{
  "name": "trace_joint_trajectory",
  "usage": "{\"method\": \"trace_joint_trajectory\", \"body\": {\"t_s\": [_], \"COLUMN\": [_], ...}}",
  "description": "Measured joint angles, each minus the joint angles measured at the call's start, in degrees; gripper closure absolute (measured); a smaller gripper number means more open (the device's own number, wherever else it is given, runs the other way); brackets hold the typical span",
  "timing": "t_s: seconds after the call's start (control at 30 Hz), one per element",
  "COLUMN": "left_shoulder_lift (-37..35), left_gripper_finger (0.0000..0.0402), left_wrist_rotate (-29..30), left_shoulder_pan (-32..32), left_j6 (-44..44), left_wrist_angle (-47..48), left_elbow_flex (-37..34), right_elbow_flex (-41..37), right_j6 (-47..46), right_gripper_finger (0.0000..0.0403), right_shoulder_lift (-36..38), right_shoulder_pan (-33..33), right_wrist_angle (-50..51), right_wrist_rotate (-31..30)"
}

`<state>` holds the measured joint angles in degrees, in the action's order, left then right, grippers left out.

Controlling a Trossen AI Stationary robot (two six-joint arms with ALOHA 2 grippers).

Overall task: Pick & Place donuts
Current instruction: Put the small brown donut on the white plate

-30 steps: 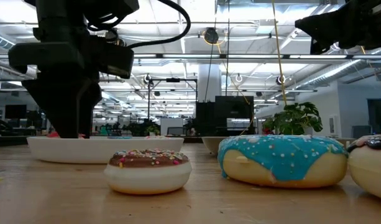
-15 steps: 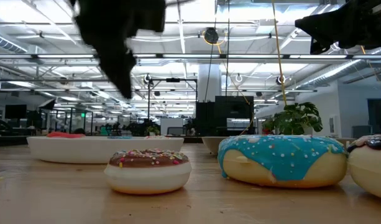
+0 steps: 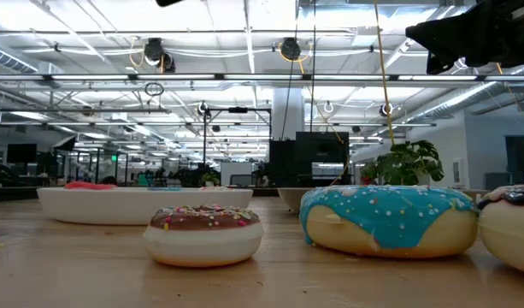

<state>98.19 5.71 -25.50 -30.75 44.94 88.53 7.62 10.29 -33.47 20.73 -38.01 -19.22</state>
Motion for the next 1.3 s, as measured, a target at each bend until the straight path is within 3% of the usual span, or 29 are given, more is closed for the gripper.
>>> {"method": "trace_joint_trajectory", "body": {"t_s": [0.1, 0.23, 0.3, 0.47, 0.6, 0.83, 0.97, 1.17, 1.3], "left_shoulder_lift": [0.00, 1.75, 3.49, 8.99, 13.69, 21.09, 24.94, 29.15, 29.27], "left_gripper_finger": [0.0265, 0.0361, 0.0390, 0.0386, 0.0385, 0.0385, 0.0385, 0.0372, 0.0321], "left_wrist_rotate": [0.88, 6.65, 6.72, -0.90, -5.03, -5.05, -1.96, -1.15, -0.74], "left_shoulder_pan": [-1.86, -3.70, -3.86, -3.87, -3.75, -5.14, -6.29, -6.88, -6.43], "left_j6": [-0.02, 1.94, 4.00, 6.15, 7.64, 16.17, 18.29, 18.84, 19.09], "left_wrist_angle": [0.52, 0.22, -1.33, -8.44, -8.11, -2.93, 3.02, 6.40, 6.97], "left_elbow_flex": [0.00, -0.01, -0.02, -0.01, 3.58, 15.44, 21.24, 23.89, 22.59], "right_elbow_flex": [0.00, 0.00, 0.00, 0.00, 0.00, 0.00, 0.00, 0.00, 0.00], "right_j6": [-0.02, 0.12, 0.05, -0.58, -0.62, -0.60, -0.62, -0.62, -0.62], "right_gripper_finger": [0.0403, 0.0403, 0.0403, 0.0403, 0.0403, 0.0403, 0.0403, 0.0403, 0.0403], "right_shoulder_lift": [0.02, 0.00, 0.02, 0.00, -0.11, -0.26, -0.27, -0.37, -0.41], "right_shoulder_pan": [0.00, 0.00, 0.00, 0.00, 0.00, 0.00, 0.00, 0.00, 0.00], "right_wrist_angle": [-0.47, -0.82, -0.82, -0.80, -0.78, -0.76, -0.74, -0.74, -0.78], "right_wrist_rotate": [-0.02, -0.02, -0.09, -0.09, -0.09, -0.09, -0.09, -0.08, -0.09]}}
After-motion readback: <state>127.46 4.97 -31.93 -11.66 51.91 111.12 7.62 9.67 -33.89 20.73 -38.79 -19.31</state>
